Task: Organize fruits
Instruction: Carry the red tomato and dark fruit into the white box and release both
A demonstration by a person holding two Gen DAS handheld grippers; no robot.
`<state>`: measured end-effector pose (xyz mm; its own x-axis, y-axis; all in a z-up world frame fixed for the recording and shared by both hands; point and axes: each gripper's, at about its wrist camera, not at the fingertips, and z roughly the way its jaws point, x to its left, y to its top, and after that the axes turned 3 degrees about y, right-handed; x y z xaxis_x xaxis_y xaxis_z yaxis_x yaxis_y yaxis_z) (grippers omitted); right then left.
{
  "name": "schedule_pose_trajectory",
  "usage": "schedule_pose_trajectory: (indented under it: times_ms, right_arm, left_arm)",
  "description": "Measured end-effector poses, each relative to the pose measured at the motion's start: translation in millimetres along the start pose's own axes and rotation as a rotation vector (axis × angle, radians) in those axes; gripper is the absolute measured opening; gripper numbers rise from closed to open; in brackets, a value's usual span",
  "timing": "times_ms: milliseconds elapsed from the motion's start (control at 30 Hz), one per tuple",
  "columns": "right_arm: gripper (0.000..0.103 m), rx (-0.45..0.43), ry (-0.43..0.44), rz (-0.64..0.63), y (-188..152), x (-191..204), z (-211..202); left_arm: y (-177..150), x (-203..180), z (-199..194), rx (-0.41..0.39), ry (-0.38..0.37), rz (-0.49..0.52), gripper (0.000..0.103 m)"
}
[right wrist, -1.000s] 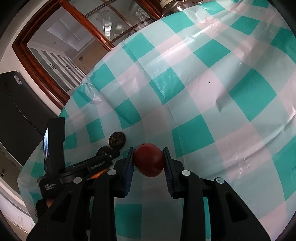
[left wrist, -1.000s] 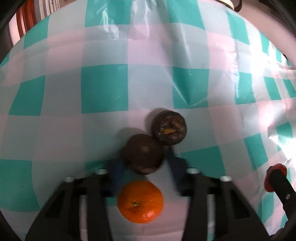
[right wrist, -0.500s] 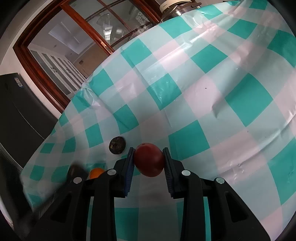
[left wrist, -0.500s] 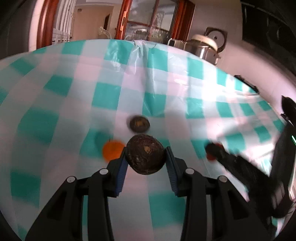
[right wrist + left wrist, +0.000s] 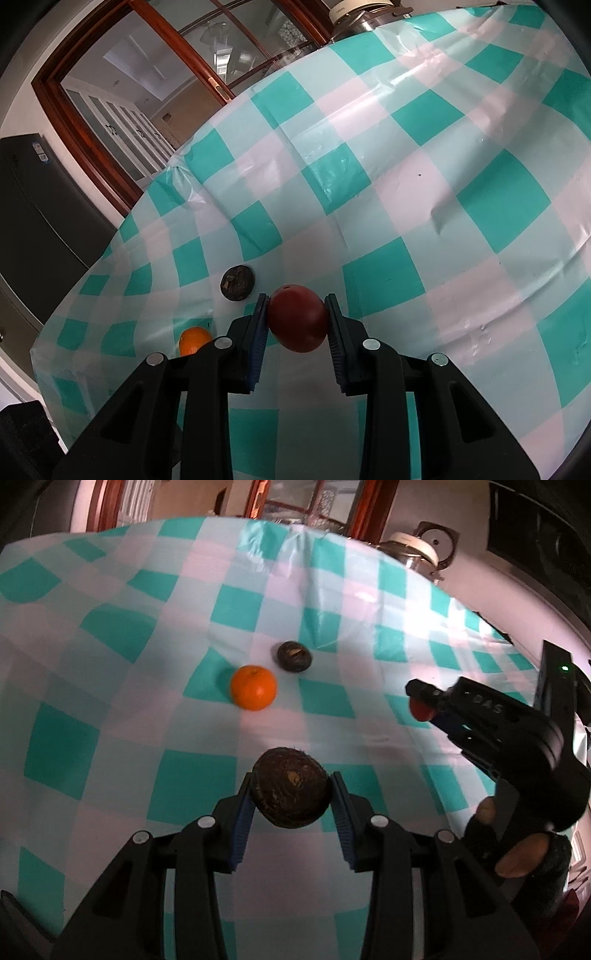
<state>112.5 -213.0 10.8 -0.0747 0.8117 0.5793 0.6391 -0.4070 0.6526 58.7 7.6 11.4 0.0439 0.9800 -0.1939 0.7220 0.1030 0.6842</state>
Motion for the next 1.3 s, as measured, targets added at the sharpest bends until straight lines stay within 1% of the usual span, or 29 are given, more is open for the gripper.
schedule_pose_trajectory:
  times_ms: [100,233,400,467,533,567,600,633,667,700,733,800,833,900,1067,1133,1167,1233,1267,1300]
  right_arm:
    - [0.031,-0.001,0.0,-0.006,-0.2,0.6,-0.3]
    - [0.031,-0.006,0.0,-0.008,-0.2,0.4,-0.6]
    - [0.031,-0.014,0.006,-0.009,-0.4,0.6,-2.4]
    - [0.031,-0.013,0.007,-0.011,-0.2,1.3,-2.4]
    - [0.031,-0.018,-0.001,-0.009,-0.5,1.1,-3.4]
    - [0.031,-0.023,-0.003,-0.006,-0.5,0.8,-4.6]
    - [0.031,-0.029,-0.007,-0.003,-0.6,0.4,-6.1]
    - [0.031,-0.034,-0.011,0.001,-0.9,-0.1,-7.4]
    - [0.032,-0.033,-0.012,0.0,-1.7,-0.3,-8.5]
    - [0.032,-0.03,-0.01,-0.002,-2.3,-0.2,-9.1]
    - [0.032,-0.03,-0.011,-0.004,-3.1,-0.1,-10.1]
    - [0.032,-0.033,-0.011,-0.003,-4.6,-0.6,-12.8]
    - [0.032,-0.034,-0.011,-0.003,-4.9,-0.9,-13.4]
    - [0.032,-0.037,-0.013,-0.003,-5.8,-1.0,-14.9]
    - [0.032,-0.044,-0.024,0.0,-9.4,0.4,-19.3]
    - [0.032,-0.046,-0.029,0.0,-12.2,1.2,-23.1]
    - [0.032,-0.048,-0.032,0.001,-14.7,1.9,-26.2]
    - [0.032,-0.052,-0.04,0.002,-20.1,3.6,-32.5]
    - [0.032,-0.053,-0.043,0.003,-22.8,4.1,-35.7]
    - [0.032,-0.055,-0.046,0.003,-27.0,5.2,-40.4]
  left_arm:
    - [0.4,2.3,-0.4,0.0,0.013,-0.006,0.04]
    - [2.1,-2.9,-6.5,-0.033,0.034,0.024,0.04]
    - [4.1,-4.4,-9.3,-0.048,0.037,0.03,0.04]
    - [4.6,-4.3,-7.7,-0.041,0.045,0.036,0.04]
    - [3.5,-3.0,-4.1,-0.014,0.032,0.03,0.042]
    - [2.8,0.4,-1.0,0.009,0.029,0.014,0.043]
    - [2.5,3.6,1.5,0.028,0.029,0.0,0.052]
    - [2.4,7.3,3.6,0.043,0.03,-0.015,0.057]
    - [2.7,12.9,4.2,0.053,0.033,-0.043,0.058]
    - [2.8,16.2,4.1,0.057,0.039,-0.058,0.062]
    - [2.6,18.8,4.3,0.063,0.048,-0.065,0.067]
    - [0.5,21.4,5.0,0.082,0.048,-0.058,0.069]
    - [-0.3,21.5,4.1,0.081,0.049,-0.053,0.072]
    - [-0.7,20.6,5.0,0.08,0.056,-0.046,0.073]
    - [2.5,14.1,9.9,0.082,0.041,-0.016,0.073]
    - [1.5,5.8,11.6,0.085,0.041,0.029,0.071]
    - [0.8,0.1,11.8,0.081,0.04,0.059,0.067]
    - [-0.5,-9.3,13.9,0.091,0.029,0.108,0.043]
    - [-0.2,-10.9,14.4,0.092,0.029,0.115,0.038]
    - [-0.3,-11.1,14.1,0.093,0.006,0.117,0.037]
